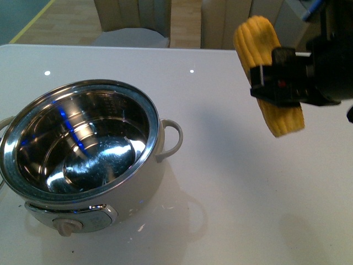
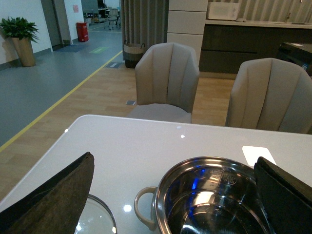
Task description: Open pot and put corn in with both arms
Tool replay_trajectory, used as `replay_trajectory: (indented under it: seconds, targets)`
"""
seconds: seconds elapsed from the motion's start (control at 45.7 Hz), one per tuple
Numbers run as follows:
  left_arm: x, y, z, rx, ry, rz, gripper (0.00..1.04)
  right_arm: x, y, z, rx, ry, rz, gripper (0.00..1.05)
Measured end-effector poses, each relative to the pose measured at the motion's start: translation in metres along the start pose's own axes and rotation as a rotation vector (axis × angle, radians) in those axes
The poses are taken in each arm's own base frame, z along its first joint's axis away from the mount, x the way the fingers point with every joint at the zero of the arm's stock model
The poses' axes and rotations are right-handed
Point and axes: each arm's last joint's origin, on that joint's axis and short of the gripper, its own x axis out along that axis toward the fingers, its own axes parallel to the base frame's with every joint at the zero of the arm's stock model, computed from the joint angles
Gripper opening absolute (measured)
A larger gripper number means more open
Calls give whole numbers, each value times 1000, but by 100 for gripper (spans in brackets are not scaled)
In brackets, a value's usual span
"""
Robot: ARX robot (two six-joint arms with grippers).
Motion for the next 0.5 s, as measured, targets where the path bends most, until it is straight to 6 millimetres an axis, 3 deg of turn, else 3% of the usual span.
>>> replay_trajectory:
  seconds: [0.175, 0.503]
  targets:
    - [0, 0, 0, 0, 0, 0, 98, 6, 19, 26, 39, -36, 50, 23]
    - [0, 0, 0, 0, 0, 0, 98, 40, 65, 45, 69, 11, 160, 25]
